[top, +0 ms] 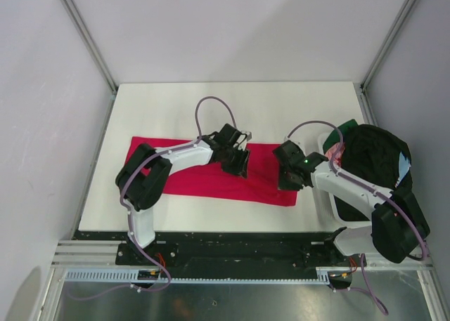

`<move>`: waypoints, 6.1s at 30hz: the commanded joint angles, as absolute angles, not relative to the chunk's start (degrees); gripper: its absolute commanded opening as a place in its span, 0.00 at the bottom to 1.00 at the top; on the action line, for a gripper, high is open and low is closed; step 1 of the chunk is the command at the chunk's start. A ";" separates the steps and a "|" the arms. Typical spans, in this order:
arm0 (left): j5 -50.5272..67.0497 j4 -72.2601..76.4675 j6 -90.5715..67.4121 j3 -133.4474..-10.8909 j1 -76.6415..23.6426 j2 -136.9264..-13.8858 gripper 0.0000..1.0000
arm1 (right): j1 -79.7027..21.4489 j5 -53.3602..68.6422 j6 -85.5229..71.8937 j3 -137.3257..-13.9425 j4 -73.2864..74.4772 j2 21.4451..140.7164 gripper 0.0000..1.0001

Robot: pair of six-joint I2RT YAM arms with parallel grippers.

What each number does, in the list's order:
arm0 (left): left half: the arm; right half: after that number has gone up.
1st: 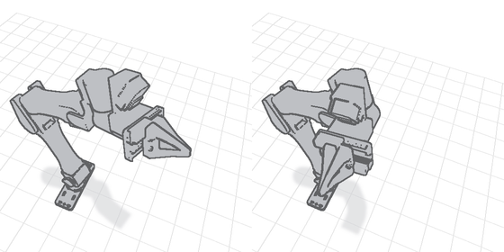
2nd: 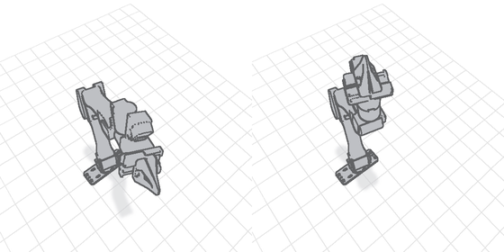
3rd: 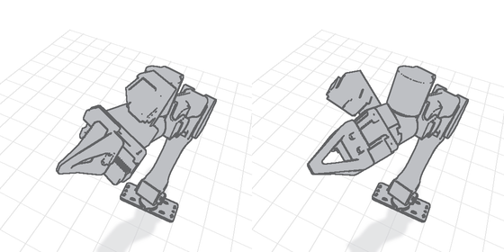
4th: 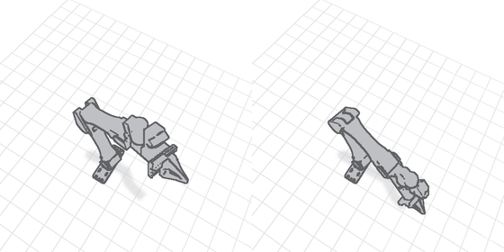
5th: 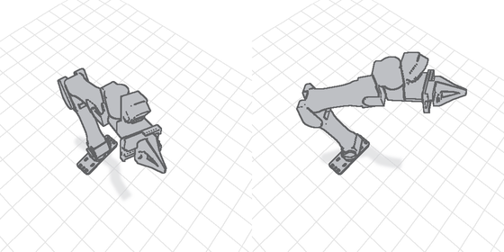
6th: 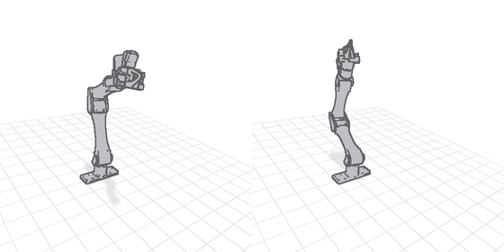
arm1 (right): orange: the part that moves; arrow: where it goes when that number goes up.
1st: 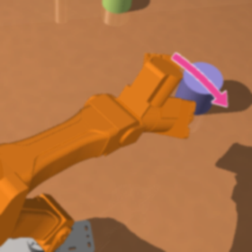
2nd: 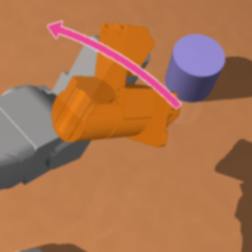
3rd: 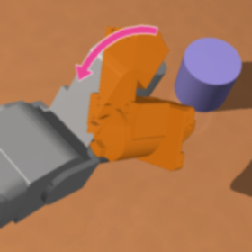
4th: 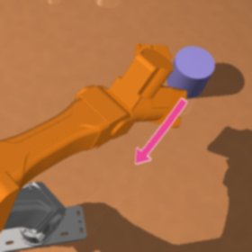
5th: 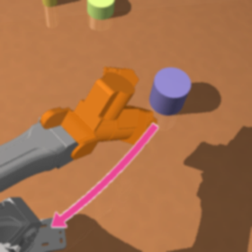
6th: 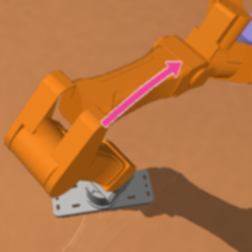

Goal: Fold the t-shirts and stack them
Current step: Fold the other side of the tshirt into a rectangle, then rotate the tshirt 80 degrees

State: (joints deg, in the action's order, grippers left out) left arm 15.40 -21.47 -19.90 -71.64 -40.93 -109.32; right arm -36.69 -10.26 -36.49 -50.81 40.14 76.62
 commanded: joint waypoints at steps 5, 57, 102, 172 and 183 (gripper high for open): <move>16.60 -19.62 -18.42 -70.33 -41.48 -102.49 0.51 | -34.77 -10.36 -35.92 -49.31 38.49 73.92 0.36; 16.31 -21.75 -21.28 -66.17 -41.29 -105.17 0.35 | -27.03 -8.84 -35.63 -50.68 32.10 77.51 0.31; 16.54 -21.78 -21.18 -65.40 -41.30 -105.42 0.35 | -16.53 -11.37 -29.65 -66.37 27.50 99.80 0.07; 10.47 -26.40 -19.08 -63.43 -30.37 -88.99 0.42 | -9.84 -1.30 -35.02 -84.65 24.85 115.76 0.24; 2.19 -27.95 -14.93 -63.85 -28.52 -92.74 0.41 | -9.23 -3.56 -29.64 -134.76 46.37 141.92 0.55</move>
State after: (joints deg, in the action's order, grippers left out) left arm 7.46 -27.51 -18.37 -61.65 -29.04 -92.40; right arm -8.14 -1.54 -32.82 -129.38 37.19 143.48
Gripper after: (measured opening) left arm 0.416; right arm 0.509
